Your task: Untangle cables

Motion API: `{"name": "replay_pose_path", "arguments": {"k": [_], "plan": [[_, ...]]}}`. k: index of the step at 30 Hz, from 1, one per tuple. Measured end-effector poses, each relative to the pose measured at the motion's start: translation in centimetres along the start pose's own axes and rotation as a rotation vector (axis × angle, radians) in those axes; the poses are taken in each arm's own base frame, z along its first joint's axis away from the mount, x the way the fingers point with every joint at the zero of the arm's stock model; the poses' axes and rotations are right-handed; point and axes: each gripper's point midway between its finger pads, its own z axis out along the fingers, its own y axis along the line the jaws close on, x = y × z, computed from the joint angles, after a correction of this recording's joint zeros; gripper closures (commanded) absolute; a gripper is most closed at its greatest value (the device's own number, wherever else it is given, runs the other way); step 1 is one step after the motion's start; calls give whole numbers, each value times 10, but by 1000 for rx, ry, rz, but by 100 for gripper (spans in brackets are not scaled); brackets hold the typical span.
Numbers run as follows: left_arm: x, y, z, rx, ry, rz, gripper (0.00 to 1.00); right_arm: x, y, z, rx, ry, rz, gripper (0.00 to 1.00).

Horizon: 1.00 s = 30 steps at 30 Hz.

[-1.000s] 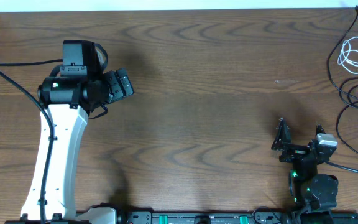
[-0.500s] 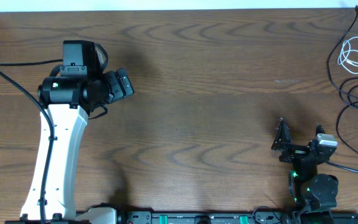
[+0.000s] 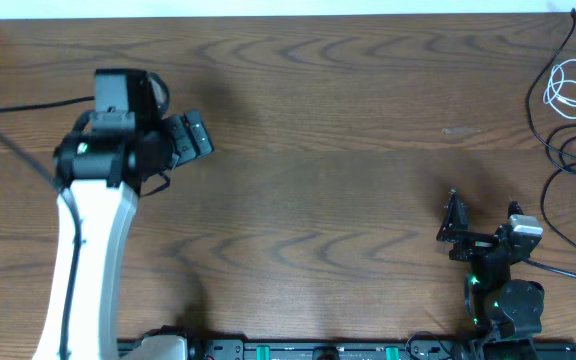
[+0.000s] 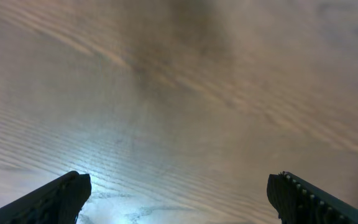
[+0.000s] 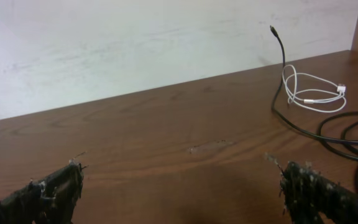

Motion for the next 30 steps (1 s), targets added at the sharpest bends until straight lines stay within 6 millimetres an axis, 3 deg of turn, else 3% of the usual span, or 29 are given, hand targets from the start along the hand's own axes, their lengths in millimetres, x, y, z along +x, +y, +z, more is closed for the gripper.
{"name": "replay_pose_path", "arguments": {"k": [10,16,21,30], "plan": [[8,8,-134,70,-428,31,4,0,0,0,-1,0,0,1],[12,13,-180,134,-796,127,4,0,0,0,-3,2,0,1],[19,25,-169,133,-977,177,4,0,1,0,-3,1,0,1],[36,44,-95,133,-1096,204,4,0,1,0,-4,1,0,1]]}}
